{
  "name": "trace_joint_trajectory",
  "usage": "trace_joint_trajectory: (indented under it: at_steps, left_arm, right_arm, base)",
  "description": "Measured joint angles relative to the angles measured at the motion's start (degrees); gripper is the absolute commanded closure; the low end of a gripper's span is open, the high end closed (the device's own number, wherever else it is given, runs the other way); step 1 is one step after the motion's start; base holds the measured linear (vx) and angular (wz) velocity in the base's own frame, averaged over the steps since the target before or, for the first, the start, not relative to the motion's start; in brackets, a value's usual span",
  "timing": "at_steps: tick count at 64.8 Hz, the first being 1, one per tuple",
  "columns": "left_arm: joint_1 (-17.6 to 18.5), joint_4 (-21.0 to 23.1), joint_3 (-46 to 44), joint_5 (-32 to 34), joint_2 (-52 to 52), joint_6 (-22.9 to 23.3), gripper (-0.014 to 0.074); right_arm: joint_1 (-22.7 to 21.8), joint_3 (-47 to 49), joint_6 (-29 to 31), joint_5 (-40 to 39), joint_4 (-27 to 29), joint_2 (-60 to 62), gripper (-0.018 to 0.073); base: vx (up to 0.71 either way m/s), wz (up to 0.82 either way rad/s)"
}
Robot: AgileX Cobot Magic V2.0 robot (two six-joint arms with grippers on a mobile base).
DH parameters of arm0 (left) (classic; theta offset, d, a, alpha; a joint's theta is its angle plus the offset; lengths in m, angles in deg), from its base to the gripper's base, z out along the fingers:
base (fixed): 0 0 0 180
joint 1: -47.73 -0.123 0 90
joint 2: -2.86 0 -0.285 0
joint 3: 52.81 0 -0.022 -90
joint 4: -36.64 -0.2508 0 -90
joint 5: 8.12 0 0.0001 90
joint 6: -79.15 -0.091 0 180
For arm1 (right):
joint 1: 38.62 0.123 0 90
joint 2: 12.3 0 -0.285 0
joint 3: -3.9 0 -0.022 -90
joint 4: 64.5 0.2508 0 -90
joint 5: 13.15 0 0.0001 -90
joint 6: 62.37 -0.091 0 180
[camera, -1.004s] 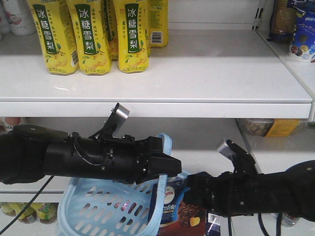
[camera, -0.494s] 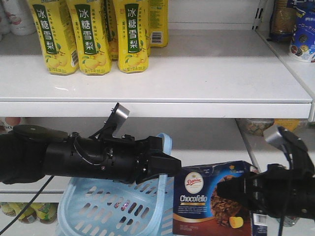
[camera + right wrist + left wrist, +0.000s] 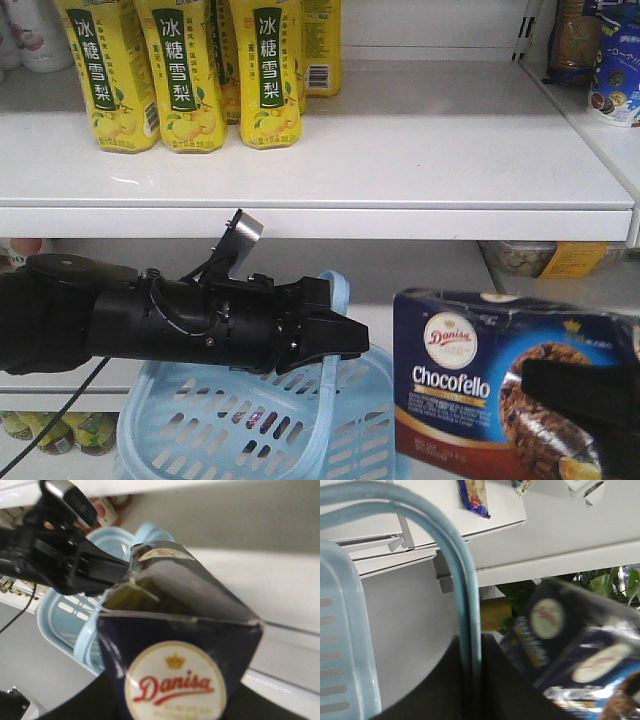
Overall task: Left arm holds basket, right arm returns cookies
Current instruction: 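Raise the cookie box with the right gripper onto the upper shelf, then set the box upright on the shelf and open the right gripper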
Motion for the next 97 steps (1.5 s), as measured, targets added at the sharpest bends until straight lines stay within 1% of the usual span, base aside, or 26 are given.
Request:
trace_joint_trajectory:
  at_steps: [7, 12, 20, 24, 35, 44, 49, 57, 69, 78, 87, 97]
  left_arm:
    - [0.00, 0.00, 0.00, 0.00, 0.00, 0.00, 0.0603]
    - [0.00, 0.00, 0.00, 0.00, 0.00, 0.00, 0.0603]
    - [0.00, 0.00, 0.00, 0.00, 0.00, 0.00, 0.0603]
    - [0.00, 0.00, 0.00, 0.00, 0.00, 0.00, 0.0603]
    - [0.00, 0.00, 0.00, 0.00, 0.00, 0.00, 0.0603]
    - [0.00, 0.00, 0.00, 0.00, 0.00, 0.00, 0.0603]
    - [0.00, 0.00, 0.00, -0.05, 0.00, 0.00, 0.0603]
    - [0.00, 0.00, 0.00, -0.05, 0.00, 0.00, 0.0603]
    - [0.00, 0.00, 0.00, -0.05, 0.00, 0.00, 0.0603]
    - [0.00, 0.00, 0.00, -0.05, 0.00, 0.00, 0.0603]
    - [0.00, 0.00, 0.00, -0.05, 0.00, 0.00, 0.0603]
    - [0.00, 0.00, 0.00, -0.05, 0.00, 0.00, 0.0603]
  right_arm:
    - [-0.07, 5.47, -0.20, -0.54, 0.00, 0.83, 0.0412]
    - [-0.07, 8.64, -0.20, -3.55, 0.00, 0.88, 0.0410]
    - [-0.07, 10.92, -0.20, -13.66, 0.53, 0.63, 0.0410]
    - [-0.07, 11.25, 0.28, -20.08, 0.91, -0.38, 0.0410]
    - [-0.07, 11.36, 6.59, -32.54, 1.41, -6.79, 0.0409]
    - [-0.07, 12.00, 11.38, -39.21, 1.77, -13.85, 0.0407]
    - [-0.07, 13.65, 15.39, -40.06, 1.77, -18.53, 0.0407]
    - [-0.07, 18.33, 19.74, -40.32, 1.84, -25.03, 0.0405]
    - [-0.07, 24.23, 21.95, -39.21, 2.01, -32.47, 0.0396]
    - [0.22, 26.44, 22.82, -39.45, 2.88, -36.63, 0.0384]
    - [2.71, 26.93, 25.33, -42.26, 3.27, -39.50, 0.0356]
    - [6.10, 27.00, 26.55, -44.75, 3.34, -42.11, 0.0286]
  base:
    - [0.00, 0.00]
    - [0.00, 0.00]
    - [0.00, 0.00]
    - [0.00, 0.00]
    - [0.00, 0.00]
    - [0.00, 0.00]
    - [0.00, 0.00]
    - [0.00, 0.00]
    - [0.00, 0.00]
    - [0.00, 0.00]
    - [0.00, 0.00]
    - [0.00, 0.00]
